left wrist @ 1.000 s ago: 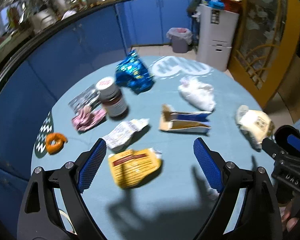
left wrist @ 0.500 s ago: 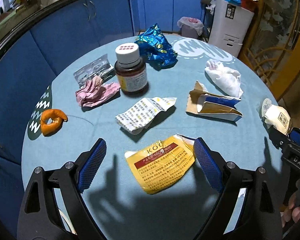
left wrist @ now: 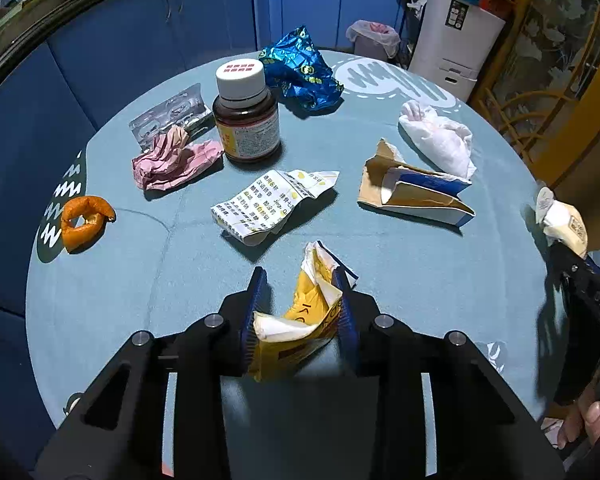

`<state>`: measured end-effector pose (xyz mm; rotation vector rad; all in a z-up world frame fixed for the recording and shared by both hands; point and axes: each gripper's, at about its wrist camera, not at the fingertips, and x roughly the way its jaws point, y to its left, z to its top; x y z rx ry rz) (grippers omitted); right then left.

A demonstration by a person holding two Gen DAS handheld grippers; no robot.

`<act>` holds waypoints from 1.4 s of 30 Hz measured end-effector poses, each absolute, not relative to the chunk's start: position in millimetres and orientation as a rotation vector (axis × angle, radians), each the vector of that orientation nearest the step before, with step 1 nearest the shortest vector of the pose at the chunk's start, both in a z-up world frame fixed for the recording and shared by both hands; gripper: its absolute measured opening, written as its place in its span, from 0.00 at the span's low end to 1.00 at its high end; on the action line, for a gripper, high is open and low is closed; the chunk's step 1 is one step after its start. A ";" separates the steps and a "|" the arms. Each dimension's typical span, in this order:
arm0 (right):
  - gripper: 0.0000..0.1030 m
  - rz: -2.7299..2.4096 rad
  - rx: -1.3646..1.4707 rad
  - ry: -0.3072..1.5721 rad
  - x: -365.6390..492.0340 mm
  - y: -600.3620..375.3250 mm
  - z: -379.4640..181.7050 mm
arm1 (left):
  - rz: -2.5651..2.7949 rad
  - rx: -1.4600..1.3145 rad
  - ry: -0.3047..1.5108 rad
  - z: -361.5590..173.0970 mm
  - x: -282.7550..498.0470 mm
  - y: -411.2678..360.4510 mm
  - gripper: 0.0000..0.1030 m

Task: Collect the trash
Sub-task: 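Grasp the yellow snack wrapper with the left tool while the right tool grasps the cream printed bag, then carry the yellow wrapper and cream bag over the black bin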

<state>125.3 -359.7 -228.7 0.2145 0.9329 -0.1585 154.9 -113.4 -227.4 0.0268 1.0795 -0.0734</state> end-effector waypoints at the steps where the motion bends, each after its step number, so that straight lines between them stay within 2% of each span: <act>1: 0.25 -0.153 0.218 0.927 123.6 -359.1 -226.6 | -0.073 0.029 1.071 -224.9 153.3 -113.6 0.32; 19: 0.24 -0.149 0.255 0.868 77.9 -366.1 -198.9 | -0.119 0.077 0.965 -187.1 129.0 -143.8 0.31; 42: 0.24 -0.214 0.339 0.812 30.9 -419.8 -193.0 | -0.210 0.181 0.910 -171.5 114.1 -221.7 0.31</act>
